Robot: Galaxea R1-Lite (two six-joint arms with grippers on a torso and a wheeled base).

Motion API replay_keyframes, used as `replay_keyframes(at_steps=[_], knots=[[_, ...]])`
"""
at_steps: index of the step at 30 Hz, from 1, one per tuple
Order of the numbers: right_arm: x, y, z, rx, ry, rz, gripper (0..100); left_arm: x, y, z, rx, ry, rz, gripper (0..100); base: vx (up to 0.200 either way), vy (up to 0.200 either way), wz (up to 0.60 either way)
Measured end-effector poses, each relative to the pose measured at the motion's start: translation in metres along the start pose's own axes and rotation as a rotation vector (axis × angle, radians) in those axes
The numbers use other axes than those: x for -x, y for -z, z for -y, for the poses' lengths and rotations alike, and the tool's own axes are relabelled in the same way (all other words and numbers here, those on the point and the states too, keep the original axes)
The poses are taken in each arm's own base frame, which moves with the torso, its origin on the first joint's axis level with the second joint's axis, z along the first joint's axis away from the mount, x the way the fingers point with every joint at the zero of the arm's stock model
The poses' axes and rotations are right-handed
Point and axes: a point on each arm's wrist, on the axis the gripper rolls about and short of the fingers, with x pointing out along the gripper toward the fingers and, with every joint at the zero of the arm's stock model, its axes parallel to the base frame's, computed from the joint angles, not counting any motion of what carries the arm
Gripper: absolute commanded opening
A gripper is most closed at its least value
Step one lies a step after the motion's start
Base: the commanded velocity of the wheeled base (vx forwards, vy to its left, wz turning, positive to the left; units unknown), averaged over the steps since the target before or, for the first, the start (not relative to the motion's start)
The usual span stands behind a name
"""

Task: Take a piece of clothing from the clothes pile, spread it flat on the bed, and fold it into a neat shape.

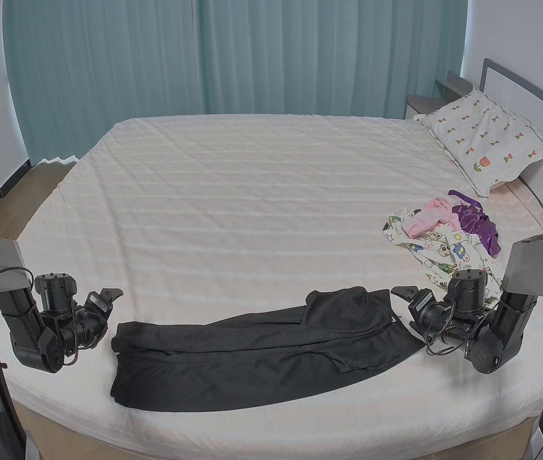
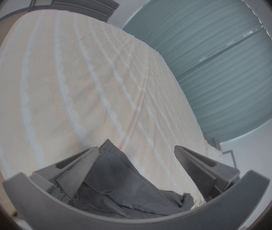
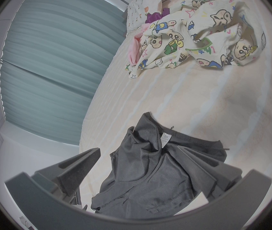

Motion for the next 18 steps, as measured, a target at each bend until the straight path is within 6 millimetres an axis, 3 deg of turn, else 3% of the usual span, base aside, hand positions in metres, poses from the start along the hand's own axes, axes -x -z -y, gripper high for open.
replay_keyframes(at_steps=[9, 18], knots=[[0.000, 0.005, 0.004, 0.007, 0.000, -0.009, 100, -0.023, -0.008, 0.009, -0.245, -0.021, -0.050, 100, 0.000, 0.000, 0.00], [-0.002, 0.008, 0.008, 0.009, 0.010, -0.017, 100, -0.050, -0.003, -0.004, -0.366, -0.032, -0.123, 100, 0.000, 0.000, 0.00]])
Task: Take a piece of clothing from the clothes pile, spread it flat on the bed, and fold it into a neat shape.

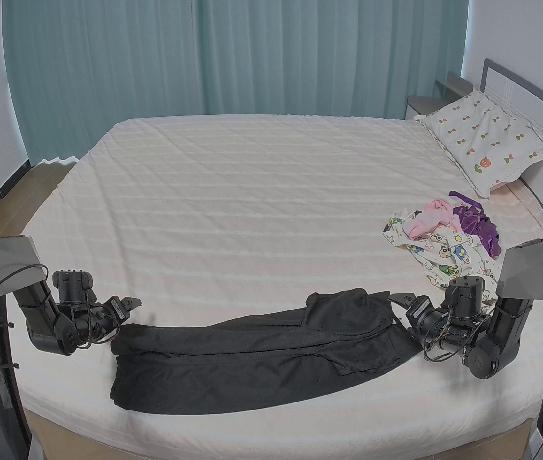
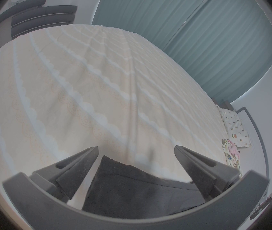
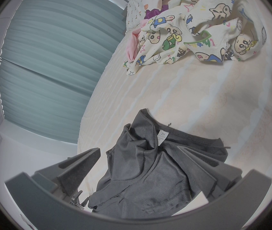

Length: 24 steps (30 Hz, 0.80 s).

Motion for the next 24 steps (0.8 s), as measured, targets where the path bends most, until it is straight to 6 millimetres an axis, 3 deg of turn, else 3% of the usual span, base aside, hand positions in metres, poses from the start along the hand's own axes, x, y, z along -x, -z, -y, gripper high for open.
replay_keyframes(at_steps=[8, 9, 24], knots=[[0.000, 0.002, 0.000, 0.000, 0.001, -0.006, 100, -0.007, 0.008, -0.007, -0.022, -0.022, -0.027, 100, 0.000, 0.000, 0.00], [0.000, 0.002, 0.000, 0.001, 0.001, -0.008, 100, -0.007, 0.009, -0.008, -0.025, -0.024, -0.030, 0, 0.000, 0.000, 0.00], [0.000, 0.003, 0.000, 0.001, -0.003, -0.014, 100, -0.007, 0.007, -0.017, -0.010, -0.119, 0.017, 0, 0.000, 0.000, 0.00]])
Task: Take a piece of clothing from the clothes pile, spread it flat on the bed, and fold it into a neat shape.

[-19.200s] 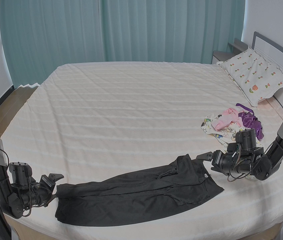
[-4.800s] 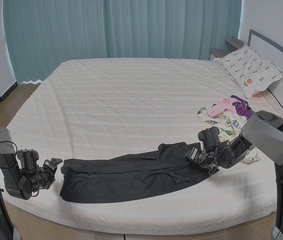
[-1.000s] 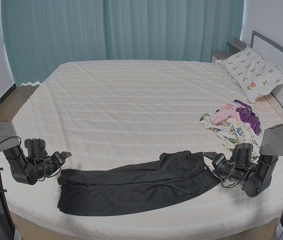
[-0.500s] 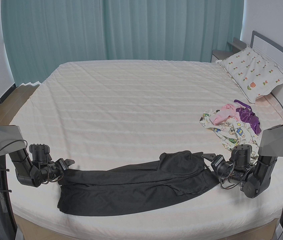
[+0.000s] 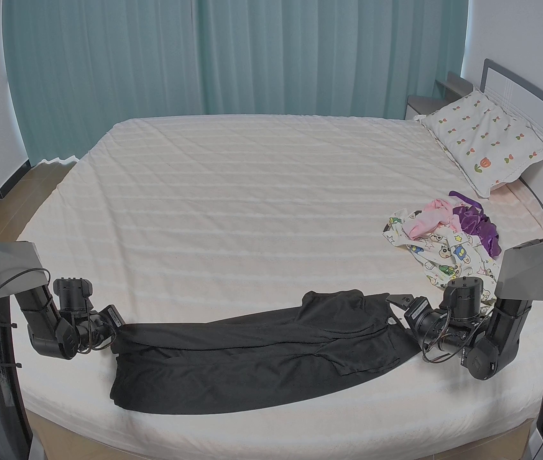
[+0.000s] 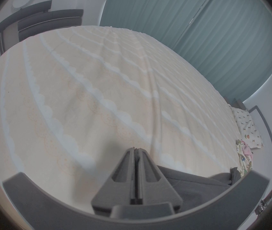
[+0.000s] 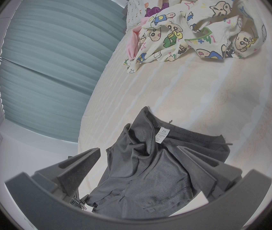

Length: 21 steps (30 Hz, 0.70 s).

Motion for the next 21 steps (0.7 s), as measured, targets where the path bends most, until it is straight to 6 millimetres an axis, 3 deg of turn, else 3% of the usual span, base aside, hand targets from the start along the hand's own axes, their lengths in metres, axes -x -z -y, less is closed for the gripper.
replay_keyframes(at_steps=[13, 14, 21], knots=[[0.000, 0.000, 0.000, 0.000, -0.001, -0.001, 100, 0.002, -0.010, 0.005, 0.048, -0.003, 0.056, 0, 0.000, 0.000, 0.00], [0.000, 0.000, 0.000, 0.000, -0.002, 0.000, 100, 0.002, -0.010, 0.005, 0.049, -0.002, 0.057, 100, 0.000, 0.000, 0.00], [-0.001, 0.000, 0.000, 0.000, -0.001, -0.001, 100, 0.001, -0.010, 0.005, 0.051, 0.001, 0.055, 100, 0.000, 0.000, 0.00]])
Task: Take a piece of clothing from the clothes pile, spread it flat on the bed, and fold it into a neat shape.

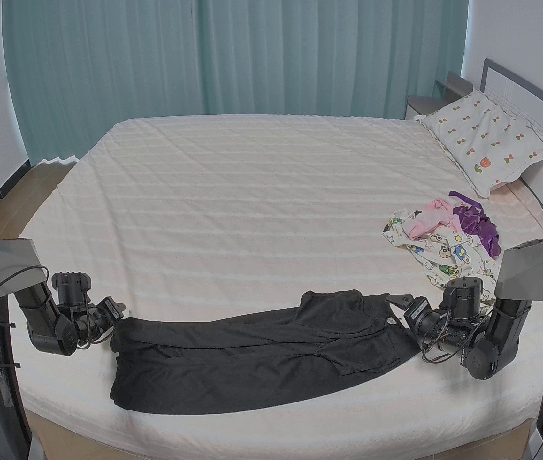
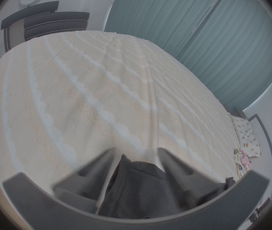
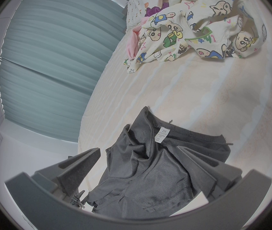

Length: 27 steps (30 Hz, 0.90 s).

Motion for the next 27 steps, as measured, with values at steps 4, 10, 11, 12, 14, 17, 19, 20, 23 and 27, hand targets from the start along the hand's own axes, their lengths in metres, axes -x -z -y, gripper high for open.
replay_keyframes(at_steps=[4, 10, 11, 12, 14, 17, 19, 20, 23, 27], knots=[[0.000, 0.000, 0.000, 0.000, 0.002, 0.000, 100, 0.003, -0.002, -0.003, 0.008, 0.016, -0.011, 100, 0.000, 0.000, 0.00], [0.000, 0.000, 0.001, -0.001, 0.002, 0.000, 100, 0.020, 0.003, -0.007, -0.004, 0.105, -0.101, 100, 0.000, 0.000, 0.00], [0.000, 0.000, 0.001, -0.001, 0.002, 0.000, 100, 0.024, 0.006, -0.008, -0.021, 0.119, -0.125, 100, 0.000, 0.000, 0.00], [0.000, 0.000, 0.001, 0.000, 0.002, 0.000, 100, 0.027, 0.008, -0.009, -0.043, 0.125, -0.141, 100, 0.000, 0.000, 0.00], [0.000, 0.000, 0.001, -0.001, 0.002, 0.000, 100, 0.033, 0.011, -0.011, -0.100, 0.134, -0.158, 100, 0.000, 0.000, 0.00], [0.000, 0.000, 0.001, 0.000, 0.001, -0.002, 100, 0.039, 0.017, -0.014, -0.173, 0.136, -0.178, 100, 0.000, 0.000, 0.00], [0.000, 0.000, 0.001, 0.000, 0.001, -0.002, 100, 0.042, 0.022, -0.016, -0.191, 0.133, -0.198, 100, 0.000, 0.000, 0.00], [0.000, 0.000, 0.001, 0.000, 0.001, -0.002, 100, 0.042, 0.024, -0.016, -0.193, 0.132, -0.203, 100, 0.000, 0.000, 0.00], [0.000, 0.000, 0.000, 0.001, 0.000, -0.003, 100, 0.043, 0.027, -0.016, -0.197, 0.129, -0.214, 100, 0.000, 0.000, 0.00], [0.000, 0.001, 0.000, 0.001, 0.001, -0.005, 100, 0.043, 0.028, -0.018, -0.198, 0.107, -0.212, 100, 0.000, 0.000, 0.00]])
